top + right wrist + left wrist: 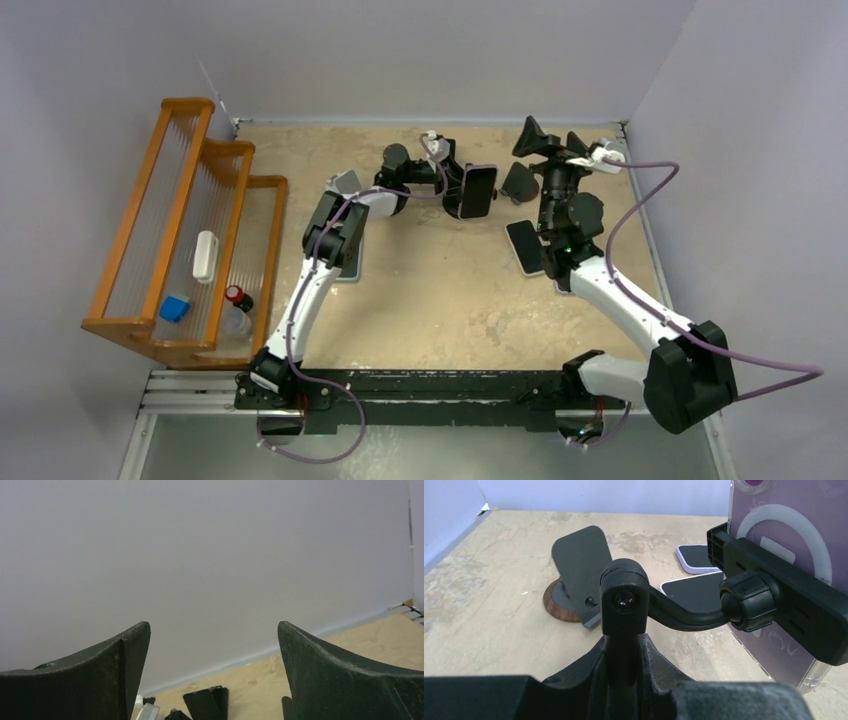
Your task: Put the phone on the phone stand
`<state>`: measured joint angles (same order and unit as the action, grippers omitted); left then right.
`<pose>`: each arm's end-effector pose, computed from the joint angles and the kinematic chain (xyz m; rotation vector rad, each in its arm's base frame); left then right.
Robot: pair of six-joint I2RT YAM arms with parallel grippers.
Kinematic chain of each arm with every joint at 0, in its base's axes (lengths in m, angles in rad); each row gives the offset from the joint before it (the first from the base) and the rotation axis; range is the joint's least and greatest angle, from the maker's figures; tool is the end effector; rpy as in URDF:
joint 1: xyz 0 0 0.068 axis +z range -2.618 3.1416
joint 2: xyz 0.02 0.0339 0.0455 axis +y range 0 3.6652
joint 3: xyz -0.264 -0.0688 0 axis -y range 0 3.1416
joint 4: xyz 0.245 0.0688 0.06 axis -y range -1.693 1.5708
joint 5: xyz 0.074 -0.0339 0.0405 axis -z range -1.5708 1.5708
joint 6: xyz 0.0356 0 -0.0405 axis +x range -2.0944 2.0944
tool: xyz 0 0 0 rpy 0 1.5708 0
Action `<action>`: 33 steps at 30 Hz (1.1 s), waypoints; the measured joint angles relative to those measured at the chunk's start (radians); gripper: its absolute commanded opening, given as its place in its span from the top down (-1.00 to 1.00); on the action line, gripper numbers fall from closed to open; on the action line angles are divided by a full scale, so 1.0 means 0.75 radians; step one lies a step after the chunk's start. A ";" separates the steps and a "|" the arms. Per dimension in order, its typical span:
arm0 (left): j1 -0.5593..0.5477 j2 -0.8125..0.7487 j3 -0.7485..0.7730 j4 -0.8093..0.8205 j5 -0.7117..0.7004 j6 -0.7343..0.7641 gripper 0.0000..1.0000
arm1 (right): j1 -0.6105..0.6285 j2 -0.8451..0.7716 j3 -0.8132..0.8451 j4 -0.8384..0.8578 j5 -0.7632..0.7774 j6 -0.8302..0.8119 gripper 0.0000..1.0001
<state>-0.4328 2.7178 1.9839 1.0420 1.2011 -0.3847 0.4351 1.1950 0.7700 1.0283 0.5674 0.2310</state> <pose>0.4995 -0.2673 0.1289 1.1419 1.1617 -1.3934 0.2409 0.0909 0.3717 0.4241 0.9903 0.3266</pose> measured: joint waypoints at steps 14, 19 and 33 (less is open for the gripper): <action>-0.041 0.026 0.058 -0.062 -0.053 -0.056 -0.19 | -0.116 0.014 0.000 -0.160 0.023 0.160 -0.97; 0.000 -0.070 -0.051 -0.086 -0.065 -0.068 -0.33 | -0.185 -0.008 -0.006 -0.293 0.013 0.234 -0.97; 0.336 -0.926 -0.333 -0.787 -0.595 0.429 -0.29 | -0.296 -0.046 0.038 -0.823 -0.174 0.345 -0.97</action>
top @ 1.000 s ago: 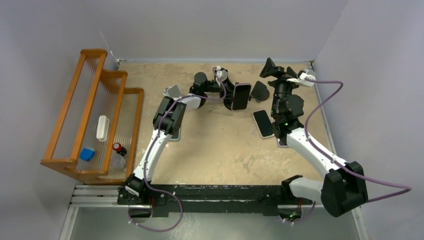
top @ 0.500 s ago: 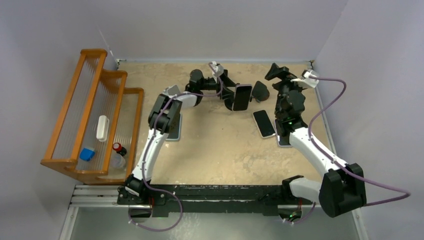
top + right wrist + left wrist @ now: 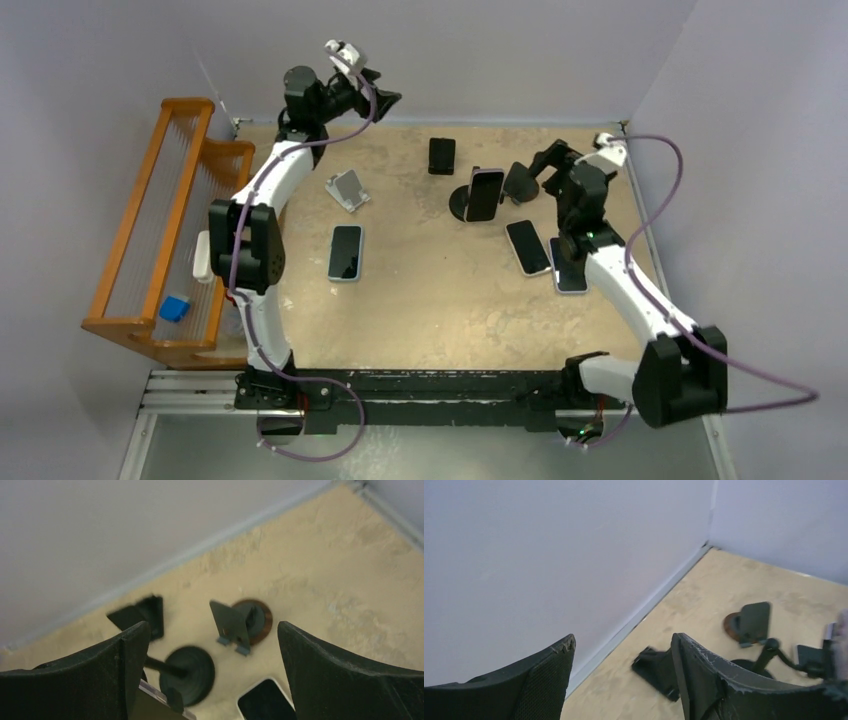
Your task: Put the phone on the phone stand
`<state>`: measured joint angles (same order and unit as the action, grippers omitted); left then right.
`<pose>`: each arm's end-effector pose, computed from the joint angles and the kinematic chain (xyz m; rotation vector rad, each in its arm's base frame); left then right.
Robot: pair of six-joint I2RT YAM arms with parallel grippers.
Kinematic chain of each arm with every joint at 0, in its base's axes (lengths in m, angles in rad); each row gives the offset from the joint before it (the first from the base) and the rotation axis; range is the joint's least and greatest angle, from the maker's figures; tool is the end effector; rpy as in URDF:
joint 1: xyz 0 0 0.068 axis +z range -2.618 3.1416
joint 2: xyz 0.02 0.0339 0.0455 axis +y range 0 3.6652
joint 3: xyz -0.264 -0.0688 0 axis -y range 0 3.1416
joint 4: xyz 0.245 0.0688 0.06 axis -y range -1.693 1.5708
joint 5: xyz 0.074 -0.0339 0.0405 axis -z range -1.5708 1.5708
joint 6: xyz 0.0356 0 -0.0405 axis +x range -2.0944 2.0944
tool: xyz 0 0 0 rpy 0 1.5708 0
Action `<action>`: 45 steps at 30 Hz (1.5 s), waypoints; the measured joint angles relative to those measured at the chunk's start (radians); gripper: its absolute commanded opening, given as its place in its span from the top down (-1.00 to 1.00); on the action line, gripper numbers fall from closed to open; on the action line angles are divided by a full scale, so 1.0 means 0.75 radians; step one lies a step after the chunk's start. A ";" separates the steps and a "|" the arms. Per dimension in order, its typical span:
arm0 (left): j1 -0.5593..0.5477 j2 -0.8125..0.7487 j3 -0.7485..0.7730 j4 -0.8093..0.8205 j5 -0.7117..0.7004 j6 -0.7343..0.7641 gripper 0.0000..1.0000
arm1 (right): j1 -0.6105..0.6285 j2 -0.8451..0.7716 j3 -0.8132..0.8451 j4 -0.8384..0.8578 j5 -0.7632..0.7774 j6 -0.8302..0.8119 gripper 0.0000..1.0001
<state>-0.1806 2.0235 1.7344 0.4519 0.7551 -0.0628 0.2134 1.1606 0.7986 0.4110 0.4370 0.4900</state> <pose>0.4737 -0.1113 0.3548 0.7108 1.3142 -0.7264 0.2683 0.0427 0.3301 0.5498 1.4286 0.2286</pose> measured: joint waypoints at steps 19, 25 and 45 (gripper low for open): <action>0.215 0.228 0.131 -0.945 -0.067 0.254 -0.25 | -0.015 0.499 0.277 -0.747 -0.211 -0.026 -0.97; 0.212 0.228 0.224 -0.998 -0.015 0.273 -0.26 | -0.015 0.729 0.286 -0.786 -0.235 -0.182 -0.96; 0.232 0.226 0.310 -1.007 0.055 0.289 -0.27 | -0.015 0.632 0.261 -0.675 -0.445 -0.375 -0.94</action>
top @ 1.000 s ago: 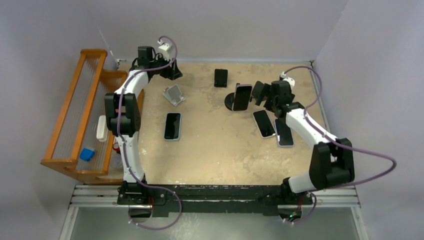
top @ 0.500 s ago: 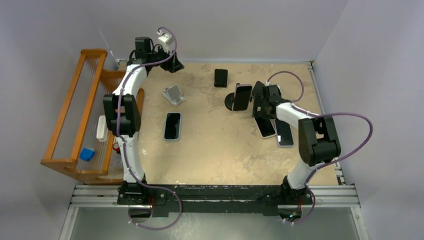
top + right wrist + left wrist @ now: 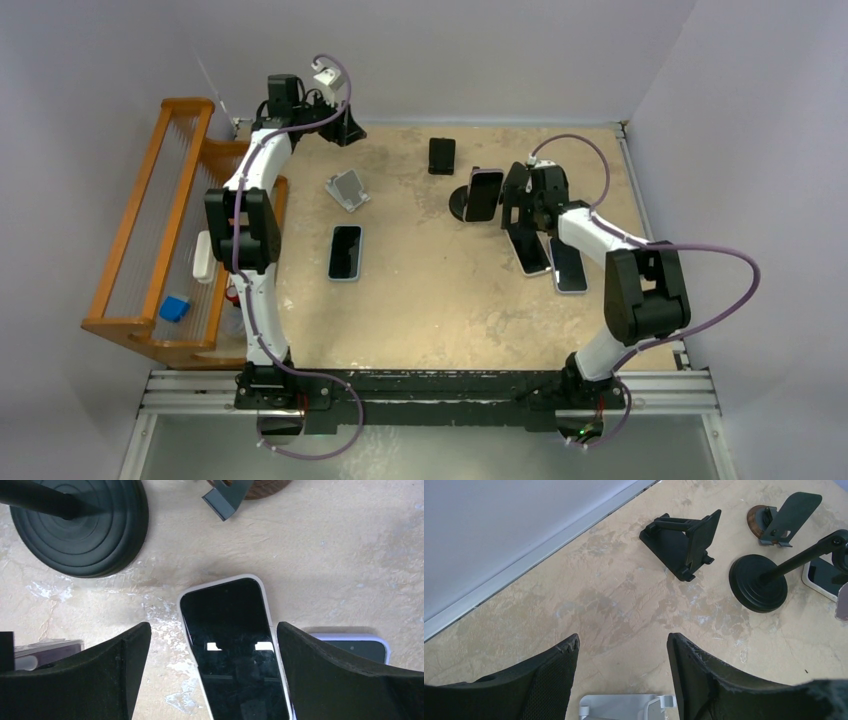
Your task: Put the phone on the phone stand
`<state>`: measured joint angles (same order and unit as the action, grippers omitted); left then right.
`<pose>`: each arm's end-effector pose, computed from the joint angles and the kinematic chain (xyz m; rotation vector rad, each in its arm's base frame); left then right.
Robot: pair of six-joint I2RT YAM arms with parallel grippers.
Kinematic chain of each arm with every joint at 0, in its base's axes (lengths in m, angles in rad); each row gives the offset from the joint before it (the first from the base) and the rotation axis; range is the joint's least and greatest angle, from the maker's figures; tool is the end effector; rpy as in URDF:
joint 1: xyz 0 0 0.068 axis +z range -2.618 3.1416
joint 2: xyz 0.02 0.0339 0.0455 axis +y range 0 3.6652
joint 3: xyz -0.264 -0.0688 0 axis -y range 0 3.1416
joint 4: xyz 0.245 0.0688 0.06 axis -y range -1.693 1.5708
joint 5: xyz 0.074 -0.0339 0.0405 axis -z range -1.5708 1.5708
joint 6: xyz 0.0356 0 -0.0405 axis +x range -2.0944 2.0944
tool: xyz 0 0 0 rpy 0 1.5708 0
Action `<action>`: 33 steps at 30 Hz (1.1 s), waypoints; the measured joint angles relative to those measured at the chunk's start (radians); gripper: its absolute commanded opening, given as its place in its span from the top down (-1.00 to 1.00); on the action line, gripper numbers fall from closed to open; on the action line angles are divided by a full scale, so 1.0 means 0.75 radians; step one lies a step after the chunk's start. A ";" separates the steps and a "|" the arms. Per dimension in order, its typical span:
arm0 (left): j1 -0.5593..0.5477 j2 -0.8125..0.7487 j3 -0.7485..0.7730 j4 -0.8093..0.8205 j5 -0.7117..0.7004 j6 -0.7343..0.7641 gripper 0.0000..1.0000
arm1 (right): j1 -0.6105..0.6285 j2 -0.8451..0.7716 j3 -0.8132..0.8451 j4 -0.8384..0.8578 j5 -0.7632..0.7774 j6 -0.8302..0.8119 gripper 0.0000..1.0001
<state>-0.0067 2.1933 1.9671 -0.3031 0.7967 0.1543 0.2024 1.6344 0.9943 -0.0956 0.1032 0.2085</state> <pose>0.5113 -0.0289 0.2816 0.6256 1.9046 -0.7355 0.3438 0.0668 0.2053 0.0598 2.3027 0.0920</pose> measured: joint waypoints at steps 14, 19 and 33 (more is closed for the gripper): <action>0.000 0.000 0.000 -0.002 0.014 0.008 -0.27 | 0.020 0.115 0.000 -0.007 0.077 -0.047 -0.94; 0.000 0.000 0.000 -0.002 0.015 0.010 -0.27 | 0.025 0.144 0.001 -0.019 0.074 -0.059 -0.90; 0.000 0.000 0.000 -0.004 0.017 0.029 -0.27 | 0.026 0.213 0.098 -0.090 0.068 -0.050 0.10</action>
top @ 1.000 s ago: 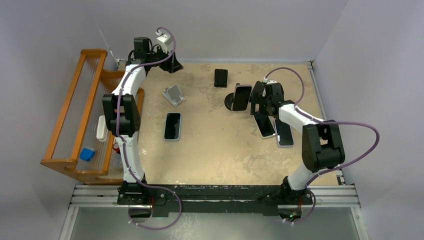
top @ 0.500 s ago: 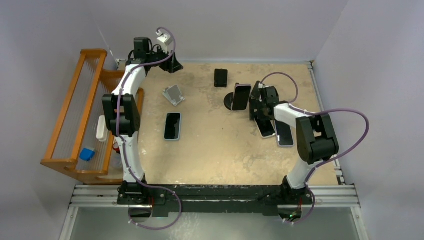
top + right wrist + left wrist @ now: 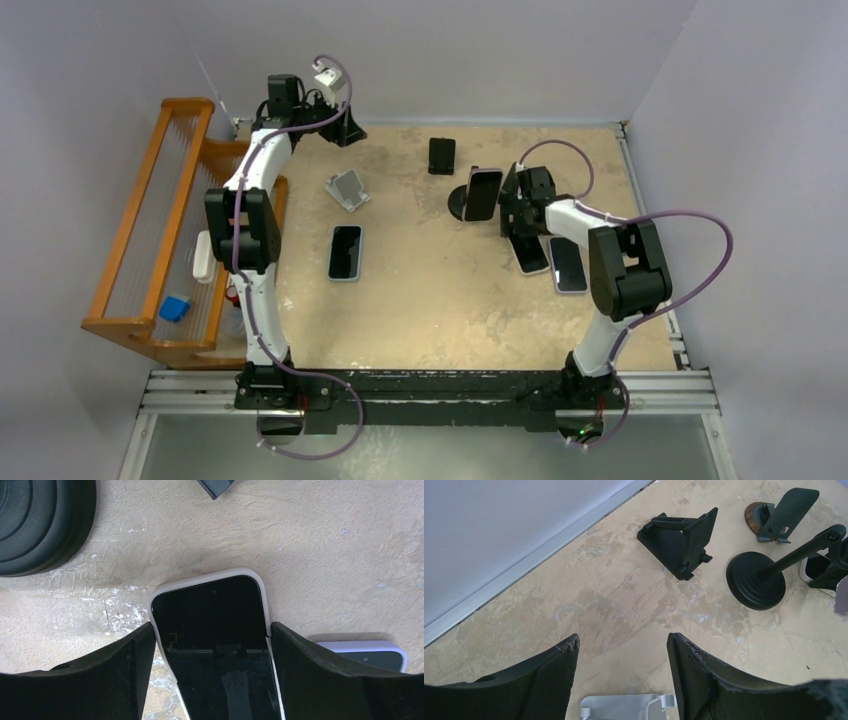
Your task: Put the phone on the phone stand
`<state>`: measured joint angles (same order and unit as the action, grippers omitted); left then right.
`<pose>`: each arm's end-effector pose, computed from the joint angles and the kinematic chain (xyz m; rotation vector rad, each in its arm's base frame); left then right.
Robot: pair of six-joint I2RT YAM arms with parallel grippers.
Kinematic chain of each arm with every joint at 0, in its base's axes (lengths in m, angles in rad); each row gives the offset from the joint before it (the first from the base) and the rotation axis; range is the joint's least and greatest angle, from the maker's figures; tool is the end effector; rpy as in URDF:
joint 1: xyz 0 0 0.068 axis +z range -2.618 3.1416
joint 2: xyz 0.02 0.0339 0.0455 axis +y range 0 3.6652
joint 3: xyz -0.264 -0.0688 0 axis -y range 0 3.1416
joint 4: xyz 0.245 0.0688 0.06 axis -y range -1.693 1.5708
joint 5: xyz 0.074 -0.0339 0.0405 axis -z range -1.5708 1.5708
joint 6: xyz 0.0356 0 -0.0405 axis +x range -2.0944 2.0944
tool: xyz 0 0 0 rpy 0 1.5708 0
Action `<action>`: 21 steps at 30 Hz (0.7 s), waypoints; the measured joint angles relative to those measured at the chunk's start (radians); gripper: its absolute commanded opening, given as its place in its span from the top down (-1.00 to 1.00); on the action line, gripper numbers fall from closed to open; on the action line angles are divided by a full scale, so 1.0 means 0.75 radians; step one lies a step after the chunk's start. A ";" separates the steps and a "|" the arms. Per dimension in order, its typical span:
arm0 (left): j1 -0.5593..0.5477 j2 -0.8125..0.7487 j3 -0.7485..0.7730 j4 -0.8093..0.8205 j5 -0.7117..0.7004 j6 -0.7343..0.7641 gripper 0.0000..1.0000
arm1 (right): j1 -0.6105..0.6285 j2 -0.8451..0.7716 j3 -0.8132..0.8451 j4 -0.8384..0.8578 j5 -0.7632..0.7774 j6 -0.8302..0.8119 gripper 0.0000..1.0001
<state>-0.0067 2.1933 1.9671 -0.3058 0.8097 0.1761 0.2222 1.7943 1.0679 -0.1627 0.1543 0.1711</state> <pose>0.5109 -0.0292 0.2815 0.6517 1.8921 -0.7359 0.3624 0.0763 0.1683 0.0046 2.4454 -0.0159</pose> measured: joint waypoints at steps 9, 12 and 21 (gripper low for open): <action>-0.007 -0.021 -0.053 0.149 0.165 -0.123 -0.27 | -0.001 0.003 0.017 -0.021 0.004 0.041 0.21; -0.039 -0.058 -0.151 0.304 0.242 -0.230 -0.25 | -0.002 -0.018 0.006 -0.021 -0.010 0.076 0.22; -0.336 -0.195 -0.739 0.989 0.247 -0.610 -0.17 | -0.007 -0.384 -0.140 0.015 -0.061 0.225 0.21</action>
<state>-0.2588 2.0468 1.4128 0.4362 0.9951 -0.2813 0.2173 1.5066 0.9630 -0.1516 0.1089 0.3397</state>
